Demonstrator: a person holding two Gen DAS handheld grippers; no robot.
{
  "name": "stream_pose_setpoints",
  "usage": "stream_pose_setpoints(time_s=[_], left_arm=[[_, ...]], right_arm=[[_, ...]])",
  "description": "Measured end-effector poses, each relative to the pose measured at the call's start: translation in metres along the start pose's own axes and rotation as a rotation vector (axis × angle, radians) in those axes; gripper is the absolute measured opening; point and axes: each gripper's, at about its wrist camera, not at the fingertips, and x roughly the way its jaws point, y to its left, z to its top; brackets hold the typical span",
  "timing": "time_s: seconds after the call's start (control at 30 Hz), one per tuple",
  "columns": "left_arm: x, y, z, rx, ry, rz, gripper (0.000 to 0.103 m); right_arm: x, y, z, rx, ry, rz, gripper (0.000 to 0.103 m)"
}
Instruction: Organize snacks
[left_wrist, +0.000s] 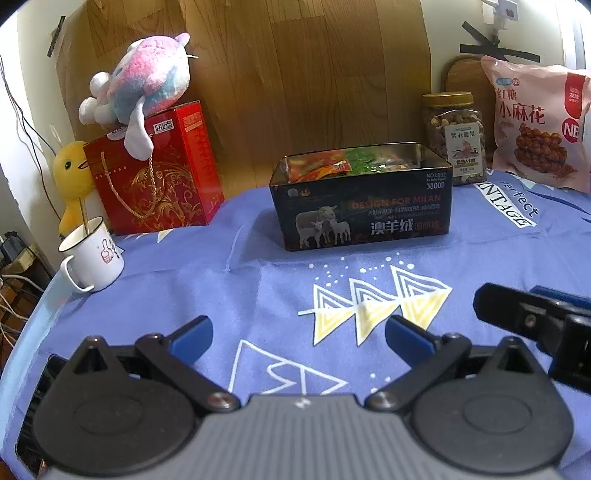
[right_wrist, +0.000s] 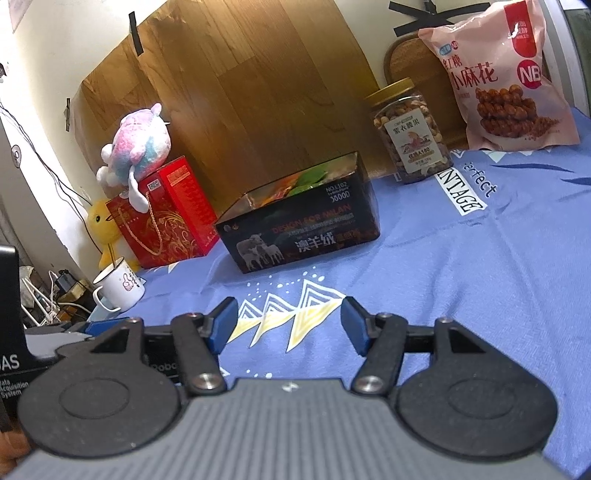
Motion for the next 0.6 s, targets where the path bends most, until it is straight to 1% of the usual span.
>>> stream_pose_setpoints(time_s=[0.6], left_arm=[[-0.0049, 0.0005, 0.0004, 0.021, -0.022, 0.012, 0.103]], right_arm=[[-0.0024, 0.0004, -0.0009, 0.007, -0.007, -0.006, 0.065]])
